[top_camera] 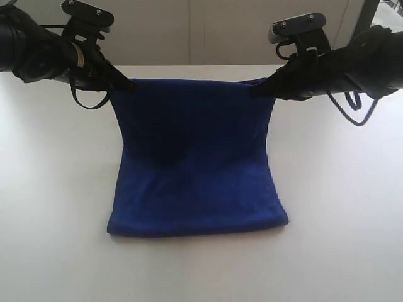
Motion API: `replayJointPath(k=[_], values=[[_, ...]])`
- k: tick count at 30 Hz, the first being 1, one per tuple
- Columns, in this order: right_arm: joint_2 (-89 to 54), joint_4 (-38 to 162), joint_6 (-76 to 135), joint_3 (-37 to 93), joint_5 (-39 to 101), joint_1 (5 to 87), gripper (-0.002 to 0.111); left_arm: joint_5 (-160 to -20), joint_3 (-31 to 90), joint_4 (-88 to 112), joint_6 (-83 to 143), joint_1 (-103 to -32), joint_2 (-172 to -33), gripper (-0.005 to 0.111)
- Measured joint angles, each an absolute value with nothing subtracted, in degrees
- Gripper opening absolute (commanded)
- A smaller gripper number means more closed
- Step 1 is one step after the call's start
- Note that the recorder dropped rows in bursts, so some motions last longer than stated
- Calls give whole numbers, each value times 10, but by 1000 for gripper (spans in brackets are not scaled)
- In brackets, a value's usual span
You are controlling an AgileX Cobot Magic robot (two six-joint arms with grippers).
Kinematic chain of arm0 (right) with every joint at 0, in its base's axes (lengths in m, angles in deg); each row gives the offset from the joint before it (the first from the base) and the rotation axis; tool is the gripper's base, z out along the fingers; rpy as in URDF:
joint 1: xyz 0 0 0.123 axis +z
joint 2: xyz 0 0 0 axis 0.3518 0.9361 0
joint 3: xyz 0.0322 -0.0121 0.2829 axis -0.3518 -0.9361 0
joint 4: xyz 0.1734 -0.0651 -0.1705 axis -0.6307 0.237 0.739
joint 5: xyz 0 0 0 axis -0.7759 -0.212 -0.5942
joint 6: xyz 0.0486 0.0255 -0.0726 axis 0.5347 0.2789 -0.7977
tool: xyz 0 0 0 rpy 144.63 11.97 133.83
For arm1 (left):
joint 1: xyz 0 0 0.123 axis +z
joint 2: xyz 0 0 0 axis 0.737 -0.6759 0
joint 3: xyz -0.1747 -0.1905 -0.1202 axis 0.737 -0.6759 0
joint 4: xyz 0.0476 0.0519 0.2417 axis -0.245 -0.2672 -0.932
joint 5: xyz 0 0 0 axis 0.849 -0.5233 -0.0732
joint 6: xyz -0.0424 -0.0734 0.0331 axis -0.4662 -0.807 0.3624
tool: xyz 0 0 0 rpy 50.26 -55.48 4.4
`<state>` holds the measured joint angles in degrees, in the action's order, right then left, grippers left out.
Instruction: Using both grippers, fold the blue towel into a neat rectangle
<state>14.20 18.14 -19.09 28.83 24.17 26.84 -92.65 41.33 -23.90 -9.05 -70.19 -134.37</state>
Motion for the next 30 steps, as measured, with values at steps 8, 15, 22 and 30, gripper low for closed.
replayJointPath(k=[8, 15, 22, 30], values=[[234, 181, -192, 352, 267, 268, 0, -852, 420, -241, -90, -675, -1414, 0], [297, 181, -192, 385, 297, 268, 0, -817, 452, -242, -87, -668, -1471, 0], [343, 181, -192, 415, 306, 268, 0, -794, 470, -245, -69, -666, -1517, 0], [365, 181, -192, 443, 306, 268, 0, -776, 479, -245, -51, -653, -1528, 0]])
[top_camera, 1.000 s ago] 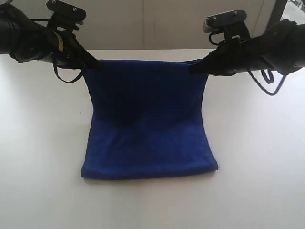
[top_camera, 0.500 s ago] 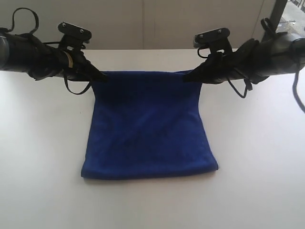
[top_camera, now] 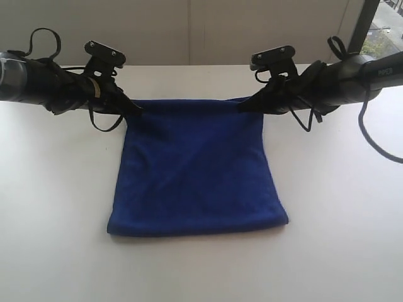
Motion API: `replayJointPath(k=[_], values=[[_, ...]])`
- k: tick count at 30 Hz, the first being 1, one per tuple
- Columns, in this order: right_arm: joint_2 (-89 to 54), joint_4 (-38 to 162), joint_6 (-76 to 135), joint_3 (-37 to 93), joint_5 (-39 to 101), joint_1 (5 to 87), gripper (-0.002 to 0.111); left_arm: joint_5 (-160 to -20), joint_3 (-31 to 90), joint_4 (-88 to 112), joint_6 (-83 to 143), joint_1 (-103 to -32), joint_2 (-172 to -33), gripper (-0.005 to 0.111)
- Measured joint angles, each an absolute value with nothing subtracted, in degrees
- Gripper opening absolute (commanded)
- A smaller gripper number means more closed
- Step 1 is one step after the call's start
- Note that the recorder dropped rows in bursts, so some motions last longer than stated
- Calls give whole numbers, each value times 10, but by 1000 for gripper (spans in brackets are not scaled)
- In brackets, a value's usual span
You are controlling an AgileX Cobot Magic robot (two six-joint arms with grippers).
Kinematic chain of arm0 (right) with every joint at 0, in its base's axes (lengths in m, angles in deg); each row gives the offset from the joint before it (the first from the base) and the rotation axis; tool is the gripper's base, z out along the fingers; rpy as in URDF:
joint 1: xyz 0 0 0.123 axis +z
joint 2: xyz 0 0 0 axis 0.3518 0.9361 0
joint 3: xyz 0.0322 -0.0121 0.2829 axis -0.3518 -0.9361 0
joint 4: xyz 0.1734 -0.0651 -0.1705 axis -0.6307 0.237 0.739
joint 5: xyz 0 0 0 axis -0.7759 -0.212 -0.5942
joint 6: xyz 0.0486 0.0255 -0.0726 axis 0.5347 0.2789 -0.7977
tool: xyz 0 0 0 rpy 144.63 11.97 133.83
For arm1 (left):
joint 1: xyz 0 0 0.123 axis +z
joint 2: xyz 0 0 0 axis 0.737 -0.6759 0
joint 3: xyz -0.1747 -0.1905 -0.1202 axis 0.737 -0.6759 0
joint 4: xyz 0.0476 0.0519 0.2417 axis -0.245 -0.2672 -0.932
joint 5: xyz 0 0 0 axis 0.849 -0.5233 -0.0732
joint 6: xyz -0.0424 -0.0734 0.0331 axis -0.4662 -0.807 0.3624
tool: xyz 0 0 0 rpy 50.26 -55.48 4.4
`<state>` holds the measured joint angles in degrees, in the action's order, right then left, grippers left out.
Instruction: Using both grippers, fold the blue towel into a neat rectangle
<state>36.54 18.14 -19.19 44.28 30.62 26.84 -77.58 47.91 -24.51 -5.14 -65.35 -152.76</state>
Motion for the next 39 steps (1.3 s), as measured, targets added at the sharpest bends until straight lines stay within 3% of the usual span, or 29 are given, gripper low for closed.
replayJointPath(k=[13, 16, 18, 22, 25, 28, 31, 34, 35, 37, 39], values=[[408, 181, -192, 477, 306, 269, 0, -752, 494, -240, -49, -647, -1558, 1], [414, 181, -192, 480, 310, 269, 7, -749, 494, -240, -48, -646, -1560, 13], [414, 181, -191, 480, 313, 270, 15, -748, 494, -240, -48, -646, -1562, 29], [414, 181, -188, 485, 324, 270, 40, -754, 494, -240, -48, -643, -1562, 57], [414, 181, -170, 490, 329, 270, 47, -758, 498, -240, -43, -642, -1562, 64], [390, 181, -154, 490, 328, 270, 47, -780, 518, -240, -39, -642, -1559, 64], [365, 180, -152, 490, 323, 270, 33, -800, 520, -240, -39, -642, -1537, 60], [358, 179, -151, 496, 270, 270, 6, -830, 523, -240, -62, -643, -1516, 36], [358, 179, -151, 496, 234, 270, 0, -851, 524, -240, -76, -645, -1514, 23], [361, 179, -151, 496, 153, 270, 0, -915, 524, -240, -92, -660, -1513, 0], [359, 179, -142, 496, 80, 270, 0, -995, 524, -240, -85, -689, -1510, 0]])
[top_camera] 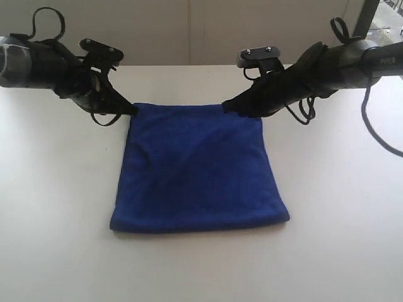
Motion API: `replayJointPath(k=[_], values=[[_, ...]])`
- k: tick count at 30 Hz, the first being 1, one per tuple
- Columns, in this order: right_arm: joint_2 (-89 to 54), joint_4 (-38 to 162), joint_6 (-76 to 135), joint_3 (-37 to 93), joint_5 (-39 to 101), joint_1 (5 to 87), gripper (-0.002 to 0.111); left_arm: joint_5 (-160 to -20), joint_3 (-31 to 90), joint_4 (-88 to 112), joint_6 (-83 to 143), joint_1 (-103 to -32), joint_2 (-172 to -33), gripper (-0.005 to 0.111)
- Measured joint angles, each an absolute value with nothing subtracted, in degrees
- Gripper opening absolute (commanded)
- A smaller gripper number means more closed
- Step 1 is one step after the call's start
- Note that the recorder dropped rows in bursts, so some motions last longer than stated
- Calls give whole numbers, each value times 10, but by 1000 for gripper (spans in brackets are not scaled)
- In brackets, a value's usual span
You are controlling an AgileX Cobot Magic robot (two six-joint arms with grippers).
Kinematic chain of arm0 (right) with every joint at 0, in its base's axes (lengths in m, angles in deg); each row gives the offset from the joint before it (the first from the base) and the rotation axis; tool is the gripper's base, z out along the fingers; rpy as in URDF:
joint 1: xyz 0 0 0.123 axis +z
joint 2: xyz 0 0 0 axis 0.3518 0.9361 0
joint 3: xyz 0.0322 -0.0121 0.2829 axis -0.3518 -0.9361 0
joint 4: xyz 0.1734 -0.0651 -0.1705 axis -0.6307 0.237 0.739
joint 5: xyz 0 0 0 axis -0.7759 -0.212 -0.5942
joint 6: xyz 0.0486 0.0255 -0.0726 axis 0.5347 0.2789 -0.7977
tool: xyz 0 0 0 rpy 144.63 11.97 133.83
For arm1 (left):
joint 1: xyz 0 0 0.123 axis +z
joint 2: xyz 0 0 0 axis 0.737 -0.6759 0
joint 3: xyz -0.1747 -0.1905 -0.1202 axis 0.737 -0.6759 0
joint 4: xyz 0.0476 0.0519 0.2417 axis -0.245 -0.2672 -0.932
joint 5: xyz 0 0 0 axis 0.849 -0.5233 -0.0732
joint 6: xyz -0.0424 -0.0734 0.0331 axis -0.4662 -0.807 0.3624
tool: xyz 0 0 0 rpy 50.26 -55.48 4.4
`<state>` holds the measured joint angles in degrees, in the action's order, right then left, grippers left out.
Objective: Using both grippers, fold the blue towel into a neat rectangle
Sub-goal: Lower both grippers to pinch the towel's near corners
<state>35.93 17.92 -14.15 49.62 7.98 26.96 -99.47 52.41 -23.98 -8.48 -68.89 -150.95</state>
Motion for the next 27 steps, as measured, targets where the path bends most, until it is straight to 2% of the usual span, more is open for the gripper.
replayJointPath(k=[7, 15, 21, 27], values=[[258, 263, -9, 445, -17, 270, 0, -1152, 501, -217, -60, -761, -1437, 0], [109, 284, 24, 260, -19, 289, 0, -1141, 338, -134, -61, -809, -1344, 0], [54, 307, 27, 180, -6, 324, 0, -1130, 283, -134, -62, -865, -1303, 0], [-4, 450, 13, 124, -2, 355, 0, -1139, 239, -163, 22, -899, -1257, 0]])
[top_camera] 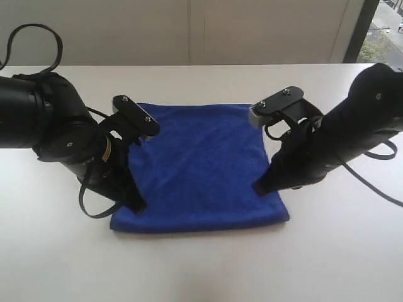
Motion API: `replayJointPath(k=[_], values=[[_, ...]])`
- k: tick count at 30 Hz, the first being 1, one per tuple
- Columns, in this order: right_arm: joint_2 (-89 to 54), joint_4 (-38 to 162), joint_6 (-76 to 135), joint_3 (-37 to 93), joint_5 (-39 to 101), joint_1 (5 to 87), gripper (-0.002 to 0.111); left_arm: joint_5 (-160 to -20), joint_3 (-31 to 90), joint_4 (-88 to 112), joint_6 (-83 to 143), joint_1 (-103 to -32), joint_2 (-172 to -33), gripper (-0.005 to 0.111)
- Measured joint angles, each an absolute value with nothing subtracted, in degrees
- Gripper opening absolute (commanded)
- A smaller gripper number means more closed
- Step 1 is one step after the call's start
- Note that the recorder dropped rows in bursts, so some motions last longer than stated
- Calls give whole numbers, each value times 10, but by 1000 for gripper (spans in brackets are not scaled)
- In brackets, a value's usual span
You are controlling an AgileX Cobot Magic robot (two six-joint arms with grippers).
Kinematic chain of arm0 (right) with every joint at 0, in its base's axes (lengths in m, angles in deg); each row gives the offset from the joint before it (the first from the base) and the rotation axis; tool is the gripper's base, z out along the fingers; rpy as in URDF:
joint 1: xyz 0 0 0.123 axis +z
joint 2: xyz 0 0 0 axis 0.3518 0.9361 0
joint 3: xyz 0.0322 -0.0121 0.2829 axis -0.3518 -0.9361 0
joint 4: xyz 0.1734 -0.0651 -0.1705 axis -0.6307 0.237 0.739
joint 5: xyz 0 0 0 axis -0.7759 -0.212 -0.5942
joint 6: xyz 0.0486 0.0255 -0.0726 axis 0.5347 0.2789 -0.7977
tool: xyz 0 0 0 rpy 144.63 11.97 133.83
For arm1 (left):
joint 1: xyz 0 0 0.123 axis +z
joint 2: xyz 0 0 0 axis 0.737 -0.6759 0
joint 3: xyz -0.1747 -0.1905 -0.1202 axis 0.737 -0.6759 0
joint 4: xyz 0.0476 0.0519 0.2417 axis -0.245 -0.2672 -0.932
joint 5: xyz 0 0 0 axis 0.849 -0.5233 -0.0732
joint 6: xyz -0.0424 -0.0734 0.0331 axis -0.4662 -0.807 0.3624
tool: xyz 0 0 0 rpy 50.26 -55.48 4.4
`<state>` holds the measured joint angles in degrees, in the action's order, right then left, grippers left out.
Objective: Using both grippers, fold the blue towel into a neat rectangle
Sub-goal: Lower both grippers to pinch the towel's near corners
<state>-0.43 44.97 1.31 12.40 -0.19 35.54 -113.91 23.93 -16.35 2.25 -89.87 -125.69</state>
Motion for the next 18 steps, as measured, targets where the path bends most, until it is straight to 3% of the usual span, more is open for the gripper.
replayJointPath(k=[10, 14, 18], values=[[-50, 508, -171, 56, 55, 360, 2, -1021, 135, -167, 178, -893, -1223, 0], [-50, 507, -218, 43, 80, 360, 22, -995, 122, -172, 189, -888, -1223, 0], [-48, 500, -271, 42, 98, 360, 45, -980, 121, -177, 214, -888, -1223, 17]])
